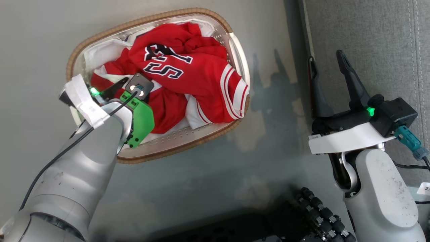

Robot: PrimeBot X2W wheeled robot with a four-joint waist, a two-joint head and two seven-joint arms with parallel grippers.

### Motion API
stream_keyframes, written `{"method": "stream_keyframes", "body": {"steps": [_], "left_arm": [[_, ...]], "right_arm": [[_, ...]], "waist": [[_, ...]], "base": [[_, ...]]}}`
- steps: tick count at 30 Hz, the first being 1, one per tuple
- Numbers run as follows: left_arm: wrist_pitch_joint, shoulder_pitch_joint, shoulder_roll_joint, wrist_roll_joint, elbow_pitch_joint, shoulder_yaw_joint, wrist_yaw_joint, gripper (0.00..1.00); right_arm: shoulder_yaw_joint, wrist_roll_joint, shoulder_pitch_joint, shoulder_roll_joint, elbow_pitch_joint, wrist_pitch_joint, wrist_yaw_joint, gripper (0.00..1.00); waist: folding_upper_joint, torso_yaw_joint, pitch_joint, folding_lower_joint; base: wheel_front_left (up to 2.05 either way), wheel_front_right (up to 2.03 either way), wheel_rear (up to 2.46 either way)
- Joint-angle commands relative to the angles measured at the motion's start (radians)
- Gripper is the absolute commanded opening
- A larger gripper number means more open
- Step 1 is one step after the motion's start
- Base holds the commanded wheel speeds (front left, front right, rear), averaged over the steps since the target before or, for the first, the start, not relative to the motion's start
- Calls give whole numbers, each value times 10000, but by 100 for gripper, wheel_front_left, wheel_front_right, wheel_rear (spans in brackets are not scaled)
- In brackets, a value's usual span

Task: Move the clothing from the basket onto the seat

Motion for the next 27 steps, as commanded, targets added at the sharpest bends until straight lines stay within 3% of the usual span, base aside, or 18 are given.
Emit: {"method": "stream_keyframes", "body": {"steps": [1, 5, 6, 7, 8, 11, 19, 27], "left_arm": [[164, -87, 81, -100, 153, -30, 3, 100], [358, 2, 142, -298, 357, -169, 2, 98], [341, 12, 164, -354, 390, -167, 2, 82], [300, 40, 182, -403, 429, -146, 2, 53], [276, 90, 188, -453, 468, -129, 2, 45], [187, 276, 127, -574, 544, -141, 2, 2], [-547, 767, -138, -884, 501, -294, 2, 0], [-1744, 1599, -329, -1470, 151, -341, 2, 0]], "right_arm": [[27, 78, -89, -28, -5, -21, 1, 100], [96, 179, -115, -28, 27, -21, 1, 100], [115, 209, -121, -28, 18, -21, 1, 100], [136, 237, -121, -29, 9, -21, 1, 100], [160, 254, -121, -29, 4, -21, 1, 100], [199, 285, -94, -29, 26, -21, 1, 100], [46, 207, 176, -29, 248, -21, 1, 100], [-185, 4, 467, -34, 573, -21, 1, 100]], "waist": [[-1, -165, 137, -2], [-1, -240, 108, -2], [-1, -259, 102, -2], [-1, -285, 93, -2], [-1, -312, 81, -2], [-1, -354, -1, -2], [-1, -186, -679, -2], [-1, 315, -2105, -2]], "base": [[0, 0, 0], [0, 0, 0], [0, 0, 0], [0, 0, 0], [0, 0, 0], [0, 0, 0], [0, 0, 0], [0, 0, 0]]}}
